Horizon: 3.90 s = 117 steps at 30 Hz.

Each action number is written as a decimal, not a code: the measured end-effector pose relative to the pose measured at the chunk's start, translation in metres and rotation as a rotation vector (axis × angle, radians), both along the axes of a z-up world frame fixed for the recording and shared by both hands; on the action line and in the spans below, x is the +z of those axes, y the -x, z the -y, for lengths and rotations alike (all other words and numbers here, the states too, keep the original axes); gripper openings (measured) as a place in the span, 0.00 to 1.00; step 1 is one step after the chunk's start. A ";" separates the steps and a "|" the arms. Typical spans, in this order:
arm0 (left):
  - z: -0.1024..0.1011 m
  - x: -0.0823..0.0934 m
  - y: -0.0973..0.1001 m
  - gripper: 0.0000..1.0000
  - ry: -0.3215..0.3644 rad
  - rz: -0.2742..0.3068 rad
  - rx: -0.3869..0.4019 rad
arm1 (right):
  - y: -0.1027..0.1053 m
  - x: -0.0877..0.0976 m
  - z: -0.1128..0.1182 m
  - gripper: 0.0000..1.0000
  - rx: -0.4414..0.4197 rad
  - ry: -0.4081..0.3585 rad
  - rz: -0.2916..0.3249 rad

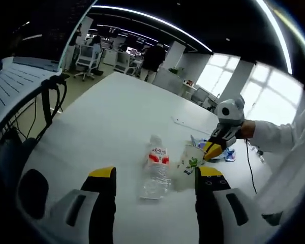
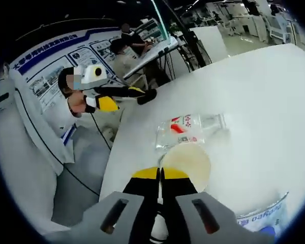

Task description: Arrange the tabletop items into an orderly group along one side of the table until the central work area is clear of visible clutter.

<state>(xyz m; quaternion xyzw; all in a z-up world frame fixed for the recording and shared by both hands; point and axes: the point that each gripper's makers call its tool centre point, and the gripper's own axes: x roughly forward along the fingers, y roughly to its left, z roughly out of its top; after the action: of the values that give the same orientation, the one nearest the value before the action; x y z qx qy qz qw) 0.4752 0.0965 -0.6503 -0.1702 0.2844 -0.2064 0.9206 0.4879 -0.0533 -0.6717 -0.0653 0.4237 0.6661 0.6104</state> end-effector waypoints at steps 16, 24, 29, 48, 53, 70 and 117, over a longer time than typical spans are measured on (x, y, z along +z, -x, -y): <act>-0.003 0.002 0.008 0.62 0.015 0.008 -0.001 | -0.064 0.026 0.033 0.00 -0.088 0.175 0.265; -0.005 0.001 0.008 0.62 0.016 0.006 0.001 | -0.079 0.022 0.044 0.00 -0.069 0.259 0.349; -0.006 -0.001 0.008 0.61 0.017 0.003 0.003 | -0.086 0.012 0.051 0.00 -0.018 0.333 0.413; -0.009 -0.010 0.010 0.61 0.022 -0.014 0.017 | -0.087 -0.025 0.061 0.00 0.139 0.462 0.508; -0.007 -0.011 0.011 0.61 0.022 -0.016 0.014 | -0.085 -0.029 0.061 0.00 0.153 0.467 0.509; -0.005 -0.011 0.010 0.61 0.026 -0.015 0.014 | -0.076 -0.031 0.060 0.05 0.158 0.456 0.485; 0.021 0.017 0.011 0.64 -0.008 0.021 -0.061 | -0.074 0.033 0.077 0.38 -0.208 0.263 0.514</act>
<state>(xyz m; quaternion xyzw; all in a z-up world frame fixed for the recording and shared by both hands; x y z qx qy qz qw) 0.4642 0.0754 -0.6332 -0.1556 0.2808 -0.2349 0.9175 0.5622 -0.1308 -0.6392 -0.2663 0.3425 0.5013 0.7487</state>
